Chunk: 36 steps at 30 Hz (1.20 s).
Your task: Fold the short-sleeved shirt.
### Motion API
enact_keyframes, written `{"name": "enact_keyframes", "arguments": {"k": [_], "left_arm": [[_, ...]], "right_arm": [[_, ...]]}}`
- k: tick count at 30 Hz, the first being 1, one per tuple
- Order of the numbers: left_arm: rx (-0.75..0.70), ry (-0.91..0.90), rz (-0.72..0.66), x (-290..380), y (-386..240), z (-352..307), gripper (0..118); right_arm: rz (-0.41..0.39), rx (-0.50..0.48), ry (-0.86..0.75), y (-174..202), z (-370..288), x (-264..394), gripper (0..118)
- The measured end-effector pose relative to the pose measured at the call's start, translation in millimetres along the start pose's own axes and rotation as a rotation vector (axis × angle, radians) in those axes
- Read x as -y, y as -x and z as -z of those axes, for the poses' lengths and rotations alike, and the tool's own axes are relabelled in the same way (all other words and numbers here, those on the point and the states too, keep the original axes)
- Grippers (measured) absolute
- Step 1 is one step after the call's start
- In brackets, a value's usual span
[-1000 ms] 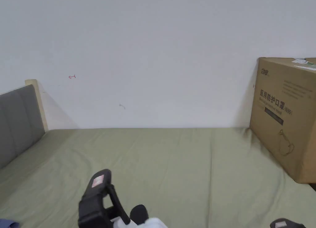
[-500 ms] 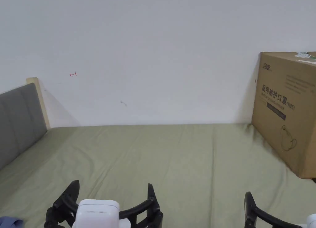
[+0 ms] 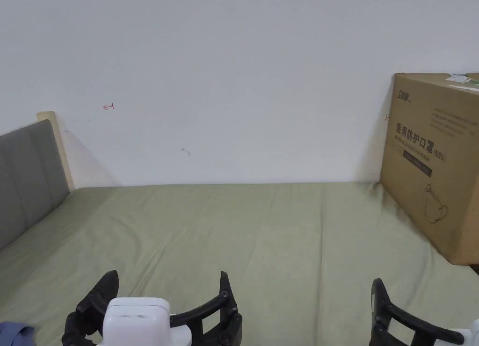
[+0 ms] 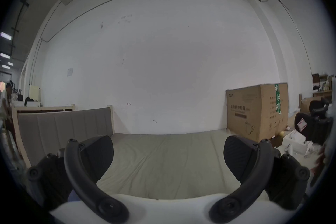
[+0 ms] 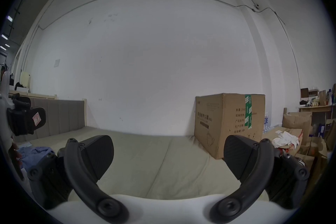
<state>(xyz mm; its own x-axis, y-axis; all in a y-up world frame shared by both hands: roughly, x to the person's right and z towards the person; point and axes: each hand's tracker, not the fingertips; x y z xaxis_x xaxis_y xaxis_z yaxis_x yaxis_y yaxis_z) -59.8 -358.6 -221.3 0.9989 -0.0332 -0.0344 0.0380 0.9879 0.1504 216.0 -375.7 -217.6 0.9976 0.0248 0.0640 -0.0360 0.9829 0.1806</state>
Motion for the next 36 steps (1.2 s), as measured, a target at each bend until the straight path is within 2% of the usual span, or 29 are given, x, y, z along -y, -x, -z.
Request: {"name": "enact_keyframes", "arguments": {"k": [3, 6, 7, 8, 10, 11, 12, 13, 14, 15, 17, 18, 24, 29, 33, 36], "left_arm": [[-0.009, 0.0, 0.003, -1, 1, 1, 118], [-0.01, 0.022, 0.04, -1, -1, 3, 118], [0.023, 0.054, 0.037, -1, -1, 5, 118], [0.044, 0.081, 0.03, 0, -1, 6, 111], [0.039, 0.082, 0.022, -1, -1, 3, 92], [0.024, 0.09, 0.031, -1, -3, 2, 92], [0.005, 0.098, 0.047, 1, -5, 4, 34], [-0.015, 0.123, 0.076, 1, -4, 5, 0], [-0.012, 0.107, 0.053, 0, -3, 9, 0], [0.028, 0.113, 0.015, -2, 0, 12, 0], [0.022, 0.128, 0.008, -5, 0, 16, 0], [0.025, 0.133, 0.004, -3, -1, 12, 0], [0.043, 0.145, 0.005, -3, -4, 15, 0], [0.006, 0.179, 0.01, -3, 18, 11, 0], [-0.156, 0.193, 0.026, -7, 79, -13, 0], [-0.311, 0.207, -0.002, -9, 139, -42, 0]], "right_arm": [[-0.052, 0.044, -0.041, 1, -2, 4, 118], [-0.069, 0.08, 0.047, 1, 1, -2, 118], [-0.044, 0.051, 0.073, 0, 1, -3, 118], [-0.008, 0.015, 0.11, -4, 1, -5, 117], [0.084, -0.068, 0.14, -13, 2, -8, 115], [0.105, -0.105, 0.151, -16, 1, -9, 115], [0.085, -0.069, 0.136, -17, 0, -9, 98], [0.073, -0.064, 0.124, -14, -1, -9, 50], [0.019, 0.017, 0.131, -14, 0, -10, 0], [0.038, 0.031, 0.129, -15, -2, -5, 0], [0.113, -0.022, 0.189, -28, 1, -4, 0], [0.123, -0.013, 0.213, -30, 3, -2, 0], [0.103, 0.012, 0.222, -38, 7, 2, 0], [0.074, -0.05, 0.224, -21, 18, 3, 0], [0.113, -0.216, 0.255, 33, 37, 4, 0], [0.107, -0.398, 0.261, 91, 40, 0, 0]]}}
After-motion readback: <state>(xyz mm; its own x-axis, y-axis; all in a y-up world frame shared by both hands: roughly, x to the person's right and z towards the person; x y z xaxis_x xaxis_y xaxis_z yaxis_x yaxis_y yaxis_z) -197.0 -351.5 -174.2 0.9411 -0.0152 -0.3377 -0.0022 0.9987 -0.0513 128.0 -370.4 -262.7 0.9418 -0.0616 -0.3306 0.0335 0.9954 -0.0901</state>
